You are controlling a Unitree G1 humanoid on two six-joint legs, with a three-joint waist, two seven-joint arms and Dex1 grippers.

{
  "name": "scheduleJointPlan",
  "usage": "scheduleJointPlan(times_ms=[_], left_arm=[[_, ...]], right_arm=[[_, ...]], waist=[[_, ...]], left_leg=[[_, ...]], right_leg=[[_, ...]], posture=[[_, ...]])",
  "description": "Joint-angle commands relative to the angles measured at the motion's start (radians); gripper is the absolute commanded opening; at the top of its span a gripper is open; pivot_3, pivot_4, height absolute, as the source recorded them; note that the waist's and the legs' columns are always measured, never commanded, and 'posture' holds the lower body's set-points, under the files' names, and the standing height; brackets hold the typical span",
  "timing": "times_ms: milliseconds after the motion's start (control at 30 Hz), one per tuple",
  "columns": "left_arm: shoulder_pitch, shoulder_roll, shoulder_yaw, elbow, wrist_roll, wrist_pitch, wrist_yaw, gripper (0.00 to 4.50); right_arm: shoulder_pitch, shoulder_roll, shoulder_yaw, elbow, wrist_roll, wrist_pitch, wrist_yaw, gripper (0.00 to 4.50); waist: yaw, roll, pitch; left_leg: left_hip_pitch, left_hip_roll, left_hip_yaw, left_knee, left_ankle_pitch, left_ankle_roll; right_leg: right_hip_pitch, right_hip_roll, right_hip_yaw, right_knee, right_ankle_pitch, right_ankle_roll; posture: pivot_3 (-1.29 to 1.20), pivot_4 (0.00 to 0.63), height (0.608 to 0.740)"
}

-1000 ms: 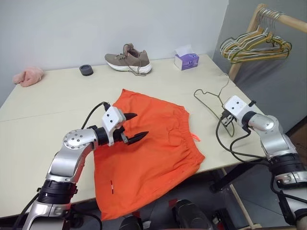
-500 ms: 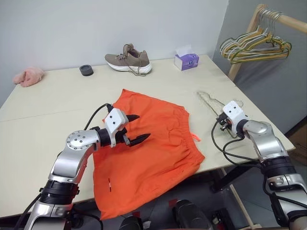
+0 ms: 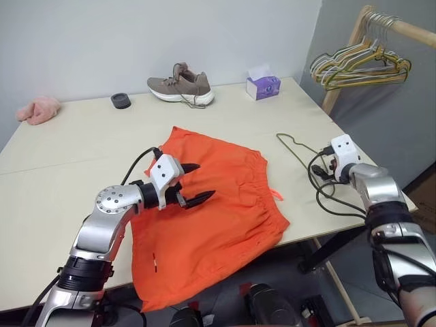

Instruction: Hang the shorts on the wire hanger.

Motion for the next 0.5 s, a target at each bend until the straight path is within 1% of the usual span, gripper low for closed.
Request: scheduleJointPlan(times_ms=[33, 67, 167, 333, 467, 500], left_arm=[[-0.029, 0.000, -0.001, -0.023, 0.001, -0.019, -0.009, 4.50], [-0.033, -0.001, -0.002, -0.021, 0.002, -0.019, -0.010, 4.50], [-0.036, -0.001, 0.000, -0.021, 0.002, -0.019, -0.011, 4.50], [-0.028, -0.007, 0.002, -0.029, 0.002, -0.022, -0.005, 4.50], [-0.022, -0.009, 0.002, -0.034, 0.004, -0.023, -0.003, 4.50], [-0.019, -0.009, 0.001, -0.035, 0.004, -0.024, -0.003, 4.50]], right_arm=[[-0.095, -0.010, -0.017, 0.189, -0.005, -0.018, -0.033, 4.49], [-0.113, -0.011, -0.012, 0.234, -0.011, -0.025, -0.029, 4.49], [-0.144, -0.011, 0.014, 0.334, -0.033, -0.028, 0.001, 3.88], [-0.144, 0.008, 0.020, 0.395, -0.026, 0.007, 0.029, 2.16], [-0.139, 0.017, 0.006, 0.404, -0.017, 0.015, 0.002, 0.76], [-0.136, 0.022, -0.010, 0.408, -0.006, 0.019, -0.030, 0.38]], waist=[[-0.001, 0.000, 0.000], [-0.001, 0.000, 0.000], [-0.001, -0.001, -0.001], [0.004, -0.005, -0.005], [0.010, -0.009, -0.009], [0.010, -0.009, -0.010]], left_leg=[[0.000, 0.000, 0.000, 0.000, 0.000, 0.000], [0.000, 0.000, 0.001, 0.000, 0.000, 0.000], [0.001, 0.000, 0.003, 0.000, 0.000, 0.000], [0.003, 0.000, 0.004, 0.000, 0.000, 0.000], [0.007, 0.000, 0.004, 0.000, 0.000, 0.000], [0.009, 0.000, 0.004, 0.000, 0.000, 0.000]], right_leg=[[0.000, 0.000, 0.001, 0.000, 0.000, 0.000], [0.000, 0.000, 0.001, 0.000, 0.000, 0.000], [0.000, 0.000, 0.004, -0.001, 0.001, 0.001], [0.002, 0.000, 0.005, -0.001, 0.001, 0.002], [0.005, 0.000, 0.005, -0.001, 0.001, 0.002], [0.007, 0.000, 0.005, -0.001, 0.001, 0.002]], posture=[[-0.20, 0.053, 0.740], [-0.20, 0.053, 0.740], [-0.20, 0.052, 0.740], [-0.19, 0.050, 0.740], [-0.19, 0.050, 0.740], [-0.19, 0.050, 0.740]])
